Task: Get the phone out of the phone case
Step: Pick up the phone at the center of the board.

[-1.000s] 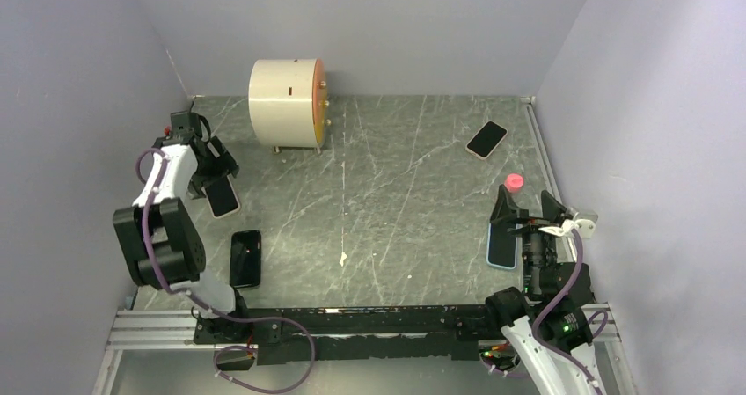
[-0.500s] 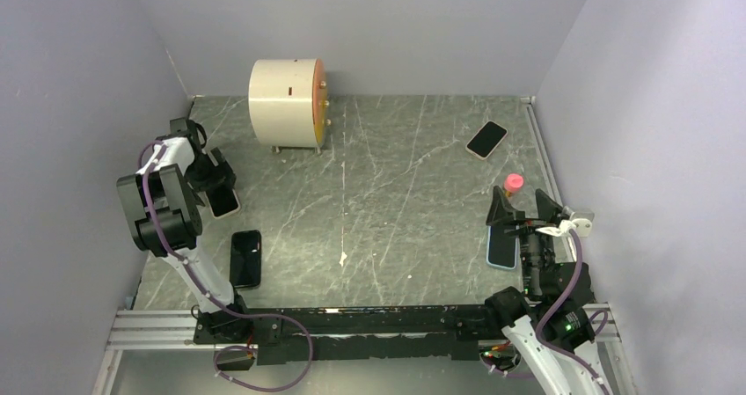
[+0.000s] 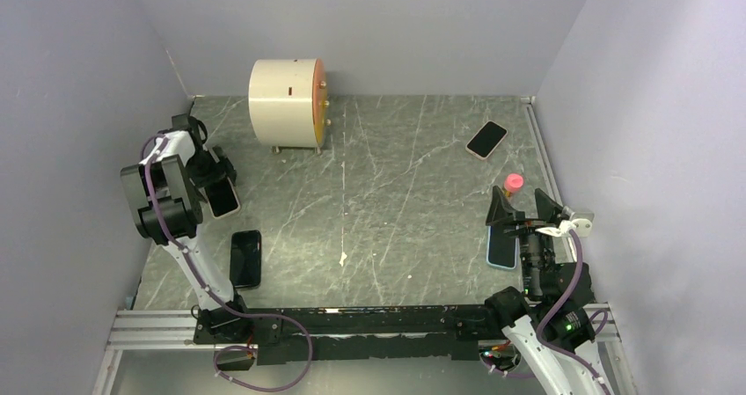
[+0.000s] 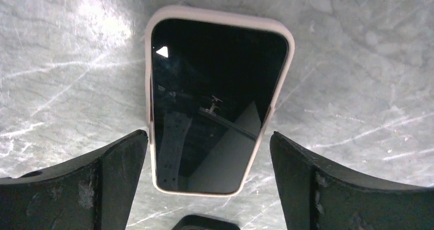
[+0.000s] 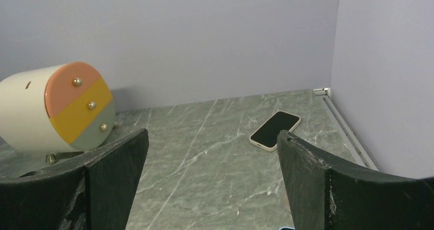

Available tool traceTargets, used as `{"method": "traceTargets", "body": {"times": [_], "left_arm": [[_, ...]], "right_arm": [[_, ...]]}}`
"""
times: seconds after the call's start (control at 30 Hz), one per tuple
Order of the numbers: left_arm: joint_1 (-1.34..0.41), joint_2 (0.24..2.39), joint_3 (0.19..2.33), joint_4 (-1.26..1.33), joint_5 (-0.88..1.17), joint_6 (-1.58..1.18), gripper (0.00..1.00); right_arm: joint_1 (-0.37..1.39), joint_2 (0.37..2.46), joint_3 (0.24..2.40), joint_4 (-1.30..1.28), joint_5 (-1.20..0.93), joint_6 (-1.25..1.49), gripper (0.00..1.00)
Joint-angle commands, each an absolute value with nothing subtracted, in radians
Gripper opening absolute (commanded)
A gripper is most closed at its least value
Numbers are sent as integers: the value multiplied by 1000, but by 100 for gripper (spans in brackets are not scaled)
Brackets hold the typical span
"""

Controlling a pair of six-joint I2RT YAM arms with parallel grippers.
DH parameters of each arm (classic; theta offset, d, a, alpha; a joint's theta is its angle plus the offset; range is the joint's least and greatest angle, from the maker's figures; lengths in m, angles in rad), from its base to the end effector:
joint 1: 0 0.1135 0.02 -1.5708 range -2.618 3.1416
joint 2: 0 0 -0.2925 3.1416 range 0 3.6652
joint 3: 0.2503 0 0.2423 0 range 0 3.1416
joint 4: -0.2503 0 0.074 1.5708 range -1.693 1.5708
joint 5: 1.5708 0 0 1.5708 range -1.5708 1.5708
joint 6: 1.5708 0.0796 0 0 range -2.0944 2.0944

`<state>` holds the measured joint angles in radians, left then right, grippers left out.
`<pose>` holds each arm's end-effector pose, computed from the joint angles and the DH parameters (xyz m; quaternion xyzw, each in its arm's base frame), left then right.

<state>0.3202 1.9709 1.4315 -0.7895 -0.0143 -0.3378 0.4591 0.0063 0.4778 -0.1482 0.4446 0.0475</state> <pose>0.3821 0.1279 0.1647 -0.3215 0.9392 0.0060 0.1207 0.0579 -0.0096 0.3218 0.0588 0.5943 0.0737 0.7987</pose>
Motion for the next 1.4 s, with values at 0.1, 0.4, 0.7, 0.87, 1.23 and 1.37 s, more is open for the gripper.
{"method": "traceTargets", "body": {"times": [0.1, 0.4, 0.7, 0.87, 1.23, 1.37], "left_arm": [[324, 1998, 1470, -793, -91, -347, 94], [325, 2027, 1482, -759, -78, -303, 94], [325, 2103, 1526, -764, -66, -295, 94], [323, 2091, 1515, -765, -57, -300, 76], [238, 1964, 1462, -783, -14, -354, 32], [205, 1876, 1438, -810, 21, -398, 22]], "right_arm": [[469, -146, 474, -98, 460, 30, 99], [477, -147, 472, -94, 468, 24, 99], [485, -146, 474, -94, 468, 20, 99], [486, -146, 472, -91, 468, 19, 99], [486, -145, 489, -106, 449, 20, 99], [486, -139, 504, -125, 446, 19, 99]]}}
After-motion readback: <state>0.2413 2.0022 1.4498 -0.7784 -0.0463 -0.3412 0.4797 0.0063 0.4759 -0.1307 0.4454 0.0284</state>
